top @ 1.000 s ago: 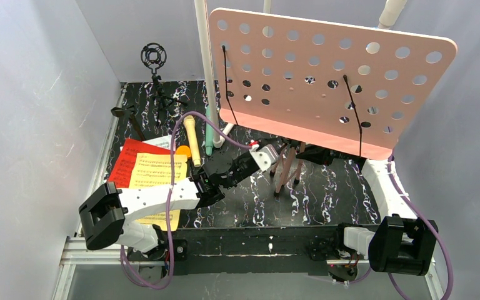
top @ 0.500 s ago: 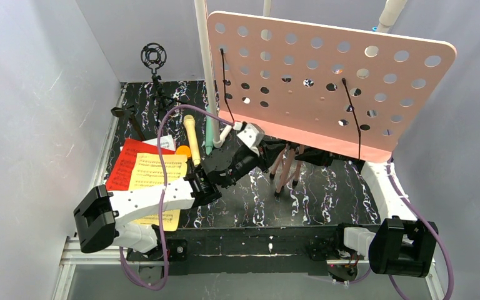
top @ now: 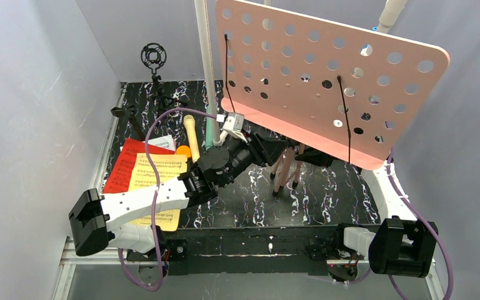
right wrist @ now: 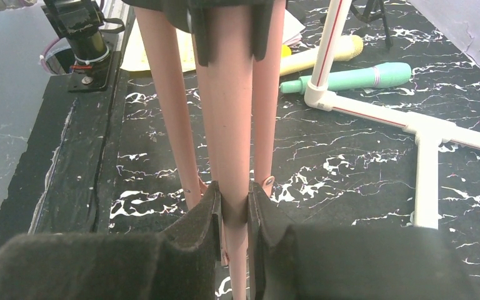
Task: Pack up the instrument practice props
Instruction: Unscrew the knob on the music stand.
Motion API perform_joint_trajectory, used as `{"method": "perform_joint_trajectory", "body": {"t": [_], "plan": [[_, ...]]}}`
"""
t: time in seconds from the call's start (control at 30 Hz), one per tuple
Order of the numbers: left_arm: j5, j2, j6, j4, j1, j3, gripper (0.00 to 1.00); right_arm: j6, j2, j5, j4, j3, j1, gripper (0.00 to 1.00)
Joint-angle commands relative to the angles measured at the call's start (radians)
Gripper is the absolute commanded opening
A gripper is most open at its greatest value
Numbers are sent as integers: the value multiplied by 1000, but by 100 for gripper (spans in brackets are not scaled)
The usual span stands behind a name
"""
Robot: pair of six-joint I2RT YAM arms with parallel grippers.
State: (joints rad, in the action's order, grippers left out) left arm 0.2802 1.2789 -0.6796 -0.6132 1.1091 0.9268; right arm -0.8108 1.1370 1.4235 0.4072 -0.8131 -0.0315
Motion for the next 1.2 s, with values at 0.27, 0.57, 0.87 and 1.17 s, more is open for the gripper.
{"method": "perform_joint_trajectory", "body": {"t": [0.27,0.57,0.87,1.17], "plan": [[-28,-197,250,3,0,-140,67,61,-14,32,41,19,4,1],[45,-180,115,0,0,-152,13,66,-14,31,36,25,4,1],[24,-91,-198,-138,-2,-116,0,68,-17,29,30,32,4,1],[-33,-22,-416,-267,-32,-87,0,73,-22,28,25,38,4,1]]}}
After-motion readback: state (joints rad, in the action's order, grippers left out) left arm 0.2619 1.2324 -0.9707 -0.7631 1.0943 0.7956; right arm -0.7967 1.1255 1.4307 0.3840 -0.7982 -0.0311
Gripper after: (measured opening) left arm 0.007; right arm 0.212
